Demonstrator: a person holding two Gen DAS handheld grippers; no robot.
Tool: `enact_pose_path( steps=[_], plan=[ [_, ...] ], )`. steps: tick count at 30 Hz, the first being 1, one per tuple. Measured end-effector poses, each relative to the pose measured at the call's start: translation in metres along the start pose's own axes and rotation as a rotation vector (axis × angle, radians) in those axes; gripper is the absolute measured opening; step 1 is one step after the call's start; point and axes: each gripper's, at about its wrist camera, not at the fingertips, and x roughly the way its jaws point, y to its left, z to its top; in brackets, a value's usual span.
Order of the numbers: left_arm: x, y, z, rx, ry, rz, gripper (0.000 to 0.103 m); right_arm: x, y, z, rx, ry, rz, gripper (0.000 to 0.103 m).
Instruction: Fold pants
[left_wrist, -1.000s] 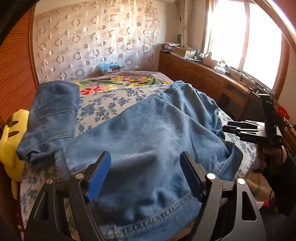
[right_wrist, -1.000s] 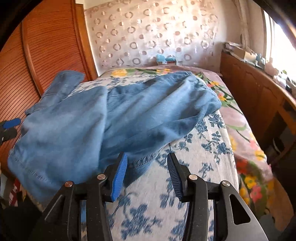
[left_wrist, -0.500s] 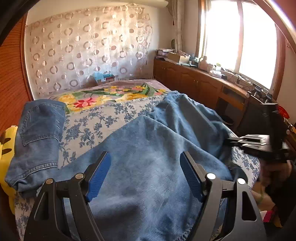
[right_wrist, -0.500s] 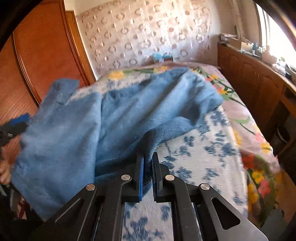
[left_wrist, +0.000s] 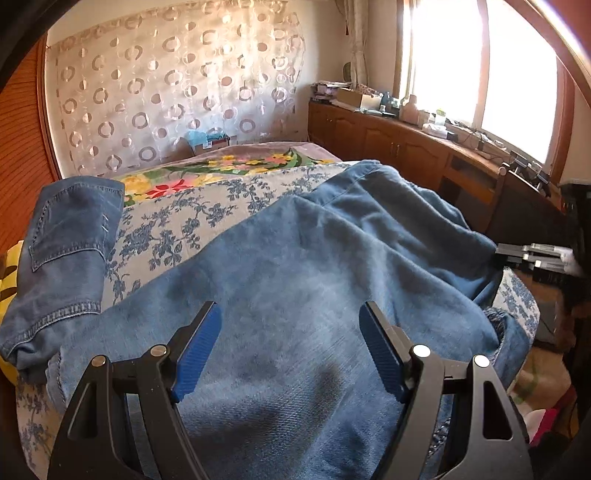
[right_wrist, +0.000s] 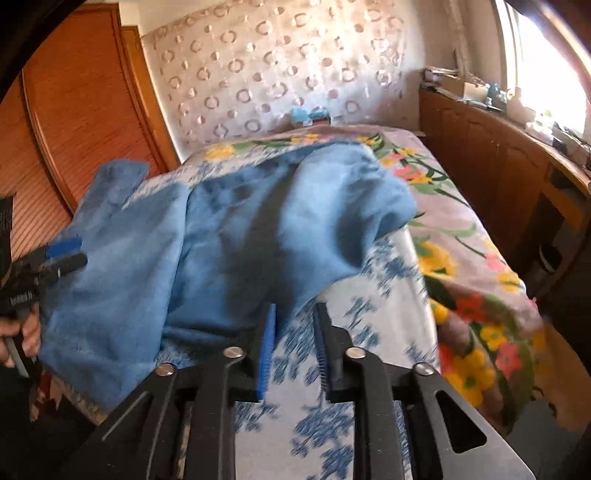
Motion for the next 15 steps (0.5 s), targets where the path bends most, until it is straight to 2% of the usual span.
enact_pose_path(
  steps=[1, 2, 6, 9, 15],
  plan=[
    [0.001, 0.000, -0.001, 0.002, -0.002, 0.002, 0.078, 0.001, -0.001, 0.004, 0.000, -0.010, -0.018, 0.041],
    [0.001, 0.000, -0.003, 0.003, -0.007, 0.006, 0.078, 0.003, -0.005, 0.008, -0.002, -0.020, -0.029, 0.041],
    [-0.001, -0.003, -0.008, 0.012, -0.033, 0.019, 0.078, 0.020, -0.031, 0.026, 0.016, -0.027, -0.098, 0.041],
    [-0.002, -0.003, -0.010, 0.015, -0.049, 0.027, 0.078, 0.038, -0.033, 0.042, 0.000, -0.023, -0.161, 0.041],
    [-0.004, -0.006, -0.014, 0.022, -0.065, 0.037, 0.078, 0.076, -0.046, 0.065, 0.012, 0.018, -0.178, 0.041]
  ],
)
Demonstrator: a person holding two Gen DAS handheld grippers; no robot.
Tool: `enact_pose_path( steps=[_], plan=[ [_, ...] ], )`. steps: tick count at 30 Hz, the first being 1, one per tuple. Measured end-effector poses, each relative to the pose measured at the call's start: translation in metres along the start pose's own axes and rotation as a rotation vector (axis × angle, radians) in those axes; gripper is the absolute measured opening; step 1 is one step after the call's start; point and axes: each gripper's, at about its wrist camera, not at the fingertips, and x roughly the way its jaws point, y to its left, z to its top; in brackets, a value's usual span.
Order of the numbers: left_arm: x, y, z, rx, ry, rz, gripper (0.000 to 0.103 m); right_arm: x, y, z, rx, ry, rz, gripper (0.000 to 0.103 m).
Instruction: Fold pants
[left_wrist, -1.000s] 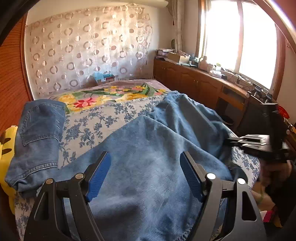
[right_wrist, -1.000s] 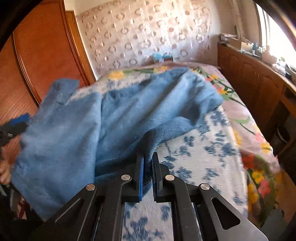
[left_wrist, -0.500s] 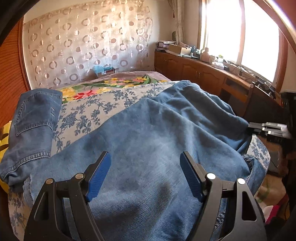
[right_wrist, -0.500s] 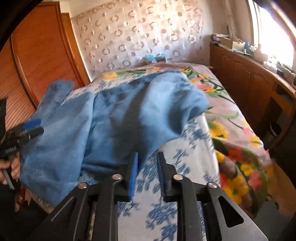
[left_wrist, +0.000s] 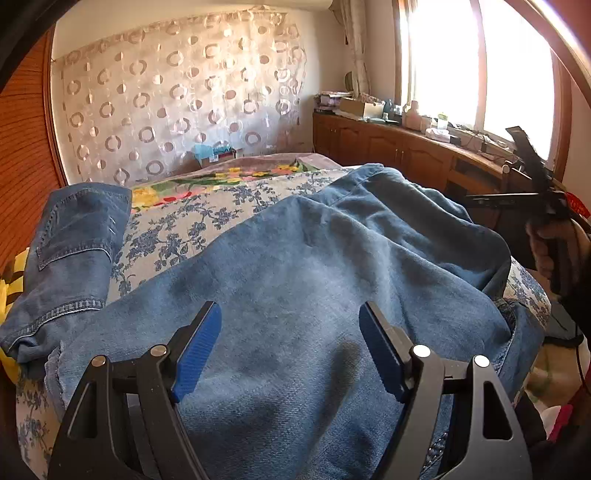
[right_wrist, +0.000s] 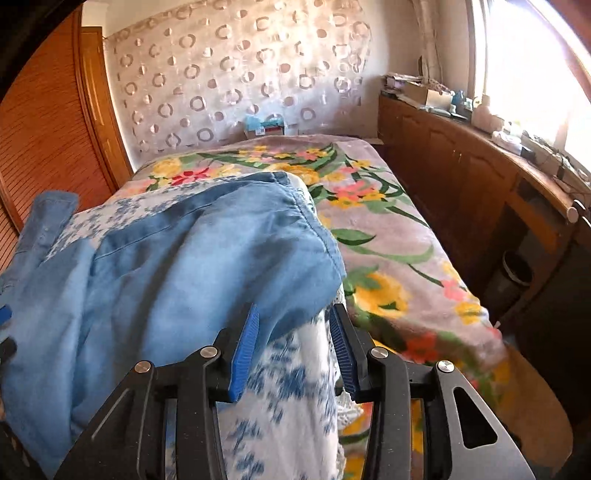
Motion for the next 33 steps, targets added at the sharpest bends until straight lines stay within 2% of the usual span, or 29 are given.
enact_pose_path(
  steps=[7, 10, 12, 13, 14, 16, 25, 30, 33],
  plan=[
    [-0.002, 0.001, -0.002, -0.007, -0.009, 0.003, 0.078, 0.042, -0.011, 0.019, 0.009, 0.103, 0.001, 0.041],
    [-0.001, 0.000, -0.002, -0.014, -0.006, 0.004, 0.078, 0.046, -0.014, 0.024, 0.001, 0.120, 0.012, 0.041],
    [-0.001, -0.001, -0.003, -0.019, -0.003, 0.002, 0.078, 0.045, -0.013, 0.026, -0.024, 0.125, 0.018, 0.037],
    [-0.001, -0.001, -0.002, -0.018, -0.003, 0.000, 0.078, 0.044, -0.012, 0.026, -0.032, 0.125, 0.031, 0.029],
    [-0.002, -0.001, -0.002, -0.017, -0.004, -0.002, 0.078, 0.041, -0.010, 0.026, -0.047, 0.120, 0.019, 0.019],
    [-0.002, 0.000, -0.002, -0.020, -0.007, -0.004, 0.078, 0.035, -0.009, 0.027, -0.089, 0.104, -0.032, 0.006],
    [-0.002, 0.004, -0.002, -0.038, 0.002, -0.017, 0.078, -0.005, -0.021, 0.030, -0.075, 0.015, -0.050, 0.005],
    [-0.016, 0.011, 0.004, -0.074, 0.002, -0.018, 0.078, -0.045, 0.001, 0.033, -0.100, -0.079, 0.000, 0.005],
    [-0.029, 0.013, 0.008, -0.069, 0.003, 0.013, 0.078, -0.073, 0.023, 0.039, -0.138, -0.140, 0.044, 0.005]
  ],
)
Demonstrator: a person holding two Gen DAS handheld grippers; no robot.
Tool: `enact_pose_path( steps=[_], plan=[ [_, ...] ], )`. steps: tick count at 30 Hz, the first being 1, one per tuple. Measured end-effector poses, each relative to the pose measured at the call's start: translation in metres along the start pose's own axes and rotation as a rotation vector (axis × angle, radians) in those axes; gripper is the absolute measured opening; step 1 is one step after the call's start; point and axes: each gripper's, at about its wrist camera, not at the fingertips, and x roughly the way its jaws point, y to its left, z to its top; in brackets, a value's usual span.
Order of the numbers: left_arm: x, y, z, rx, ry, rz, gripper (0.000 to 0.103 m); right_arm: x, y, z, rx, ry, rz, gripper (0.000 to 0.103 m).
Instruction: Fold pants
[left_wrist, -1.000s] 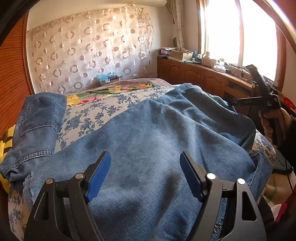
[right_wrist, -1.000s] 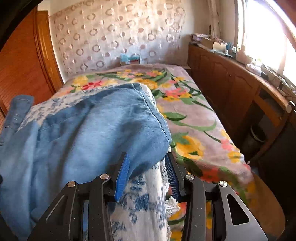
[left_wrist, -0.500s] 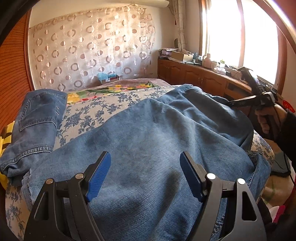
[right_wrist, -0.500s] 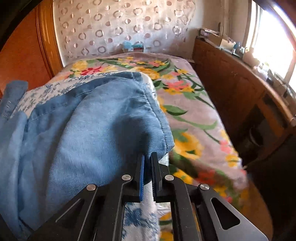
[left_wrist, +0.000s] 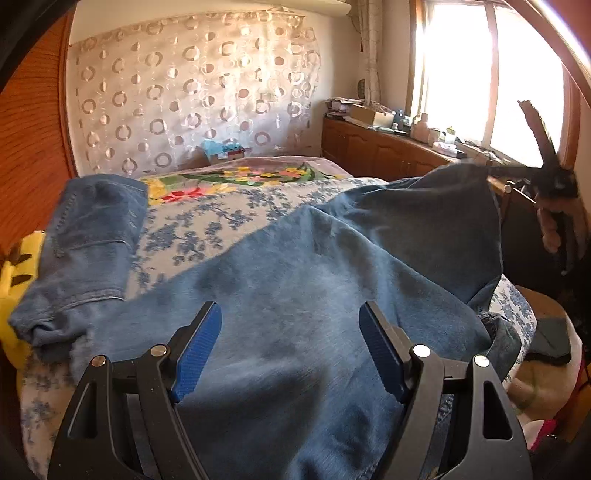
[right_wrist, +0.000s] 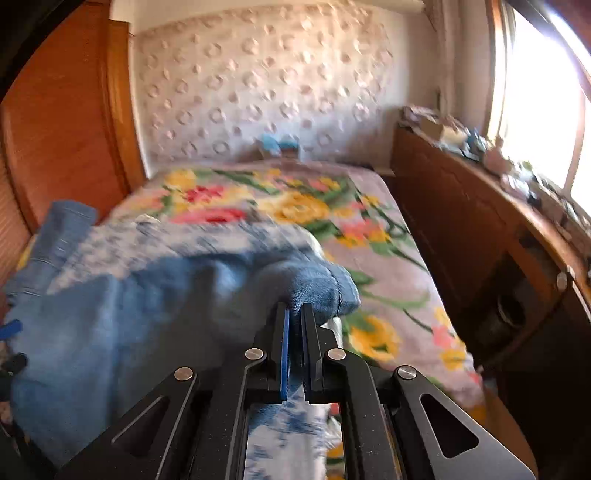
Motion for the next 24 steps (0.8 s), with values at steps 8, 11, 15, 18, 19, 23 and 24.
enact_pose_path(
  steps=[8, 11, 15, 18, 19, 23, 24],
  plan=[
    [-0.028, 0.016, 0.011, -0.012, -0.024, 0.034, 0.078, -0.055, 0.071, 0.029, -0.140, -0.123, 0.137, 0.005],
    [-0.042, 0.021, 0.014, -0.010, -0.040, 0.041, 0.078, -0.072, 0.101, 0.034, -0.192, -0.158, 0.196, 0.005],
    [-0.059, 0.033, 0.016, -0.027, -0.057, 0.080, 0.078, -0.087, 0.147, 0.037, -0.274, -0.182, 0.287, 0.005],
    [-0.068, 0.045, 0.014, -0.050, -0.076, 0.088, 0.078, -0.099, 0.168, 0.033, -0.316, -0.196, 0.365, 0.005],
    [-0.071, 0.051, 0.014, -0.058, -0.078, 0.092, 0.078, -0.102, 0.174, 0.032, -0.324, -0.201, 0.395, 0.005],
    [-0.079, 0.068, 0.007, -0.085, -0.086, 0.108, 0.078, -0.111, 0.195, 0.022, -0.375, -0.212, 0.442, 0.005],
    [-0.080, 0.074, 0.005, -0.096, -0.086, 0.112, 0.078, -0.109, 0.200, 0.018, -0.391, -0.204, 0.438, 0.005]
  ],
)
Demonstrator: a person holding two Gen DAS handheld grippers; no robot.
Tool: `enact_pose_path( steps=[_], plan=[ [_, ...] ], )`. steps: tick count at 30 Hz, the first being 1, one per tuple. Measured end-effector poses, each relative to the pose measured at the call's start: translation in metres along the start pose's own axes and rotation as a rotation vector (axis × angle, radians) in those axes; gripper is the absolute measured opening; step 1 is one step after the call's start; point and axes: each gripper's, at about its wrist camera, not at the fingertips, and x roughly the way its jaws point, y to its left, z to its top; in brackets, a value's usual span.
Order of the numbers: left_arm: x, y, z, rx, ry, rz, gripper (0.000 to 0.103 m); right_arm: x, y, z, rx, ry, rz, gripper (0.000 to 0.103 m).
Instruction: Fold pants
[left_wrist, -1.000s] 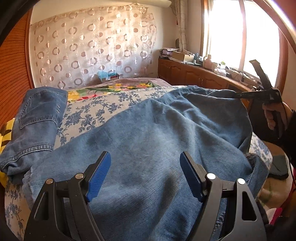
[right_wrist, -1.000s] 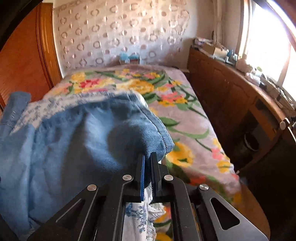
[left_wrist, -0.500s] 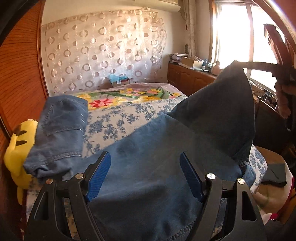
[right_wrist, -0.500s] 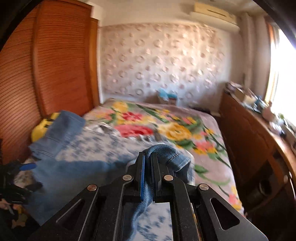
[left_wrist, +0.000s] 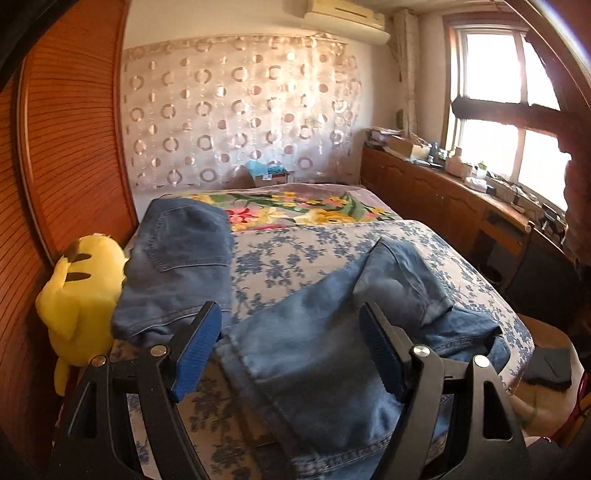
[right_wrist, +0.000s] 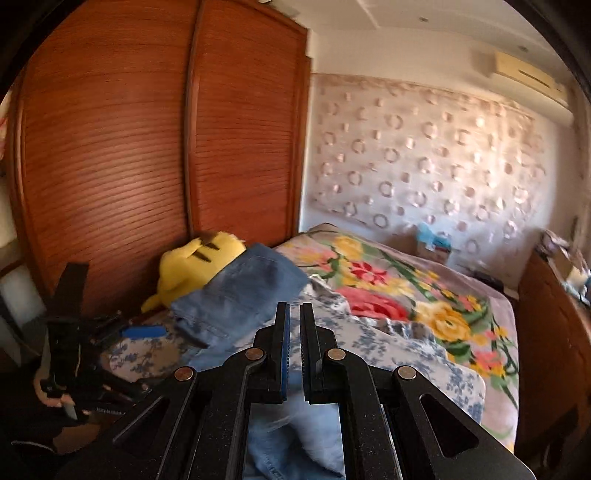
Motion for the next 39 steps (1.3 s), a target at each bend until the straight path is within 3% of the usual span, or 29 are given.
enact_pose_path(
  steps=[6, 13, 16, 18, 19, 20, 28, 31, 37, 38, 39],
  plan=[
    [0.005, 0.010, -0.006, -0.018, 0.011, 0.009, 0.078, 0.014, -0.033, -0.019, 0.025, 0.074, 0.006, 0.005],
    [0.012, -0.002, -0.013, 0.007, 0.033, -0.018, 0.078, 0.031, -0.036, -0.003, 0.092, 0.136, -0.014, 0.005],
    [0.016, -0.010, -0.018, 0.018, 0.044, -0.041, 0.078, 0.027, -0.028, -0.005, 0.112, 0.162, -0.035, 0.015],
    [0.020, -0.017, -0.022, 0.029, 0.059, -0.057, 0.078, 0.030, -0.024, -0.009, 0.124, 0.185, -0.047, 0.025],
    [0.022, -0.019, -0.022, 0.034, 0.065, -0.067, 0.078, 0.031, -0.024, -0.012, 0.128, 0.199, -0.063, 0.036],
    [0.024, -0.026, -0.026, 0.048, 0.073, -0.079, 0.078, 0.034, -0.023, -0.015, 0.134, 0.211, -0.076, 0.039],
    [0.040, -0.050, -0.038, 0.114, 0.130, -0.118, 0.078, 0.046, -0.025, -0.035, 0.224, 0.317, -0.118, 0.040],
    [0.048, -0.056, -0.042, 0.127, 0.158, -0.124, 0.078, 0.050, -0.026, -0.037, 0.262, 0.356, -0.119, 0.048],
    [0.062, -0.062, -0.048, 0.157, 0.189, -0.120, 0.065, 0.050, -0.018, -0.031, 0.331, 0.370, -0.089, 0.049],
    [0.064, -0.062, -0.048, 0.159, 0.191, -0.120, 0.059, 0.048, -0.015, -0.027, 0.331, 0.358, -0.082, 0.048],
    [0.067, -0.062, -0.046, 0.168, 0.193, -0.120, 0.047, 0.045, -0.011, -0.022, 0.329, 0.347, -0.074, 0.043]
  ],
)
